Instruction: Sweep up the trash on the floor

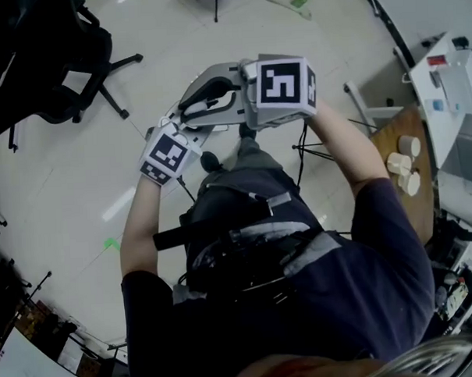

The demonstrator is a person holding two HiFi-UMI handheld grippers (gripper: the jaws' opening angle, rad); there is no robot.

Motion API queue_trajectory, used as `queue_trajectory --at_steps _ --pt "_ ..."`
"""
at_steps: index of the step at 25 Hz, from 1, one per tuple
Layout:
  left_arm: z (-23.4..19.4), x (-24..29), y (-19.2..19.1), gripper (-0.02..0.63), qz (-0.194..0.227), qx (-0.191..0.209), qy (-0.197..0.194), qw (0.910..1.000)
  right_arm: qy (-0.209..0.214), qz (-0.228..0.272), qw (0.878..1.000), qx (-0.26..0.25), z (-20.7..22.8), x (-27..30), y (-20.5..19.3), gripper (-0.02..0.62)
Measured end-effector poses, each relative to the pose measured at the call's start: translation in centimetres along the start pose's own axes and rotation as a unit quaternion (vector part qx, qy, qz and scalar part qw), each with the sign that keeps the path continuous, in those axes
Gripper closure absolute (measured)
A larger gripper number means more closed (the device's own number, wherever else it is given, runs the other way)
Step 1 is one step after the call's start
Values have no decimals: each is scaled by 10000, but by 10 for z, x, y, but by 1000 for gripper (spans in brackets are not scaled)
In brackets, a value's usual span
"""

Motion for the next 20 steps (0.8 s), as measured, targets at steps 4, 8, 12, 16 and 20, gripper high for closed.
queue_trajectory --at_steps 4,8,12,16,20 --pt "9 13 -12 551 -36 -53 -81 9999 -5 -241 9995 202 1 -3 -20 495" --pt "24 31 -31 551 -182 -143 -219 9995 -77 -336 9986 410 0 -5 -49 494" --pt "29 55 -45 551 -440 -209 -304 9983 -182 -274 9973 656 8 -15 -75 492" --pt "32 81 -63 551 -731 -158 -301 9967 -281 -307 9950 907 19 -23 -104 492" --pt "31 111 -77 551 -963 -147 -326 9947 -231 -496 9935 996 31 -36 -132 489"
Point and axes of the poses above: the fingertips, and each gripper's own axes: x forward along the fingers, z to its right, y out of its top, the point moved 2 cm from there along -x, backward along the fingers, and after that the axes turned 7 degrees about x, right-handed, at the moved point
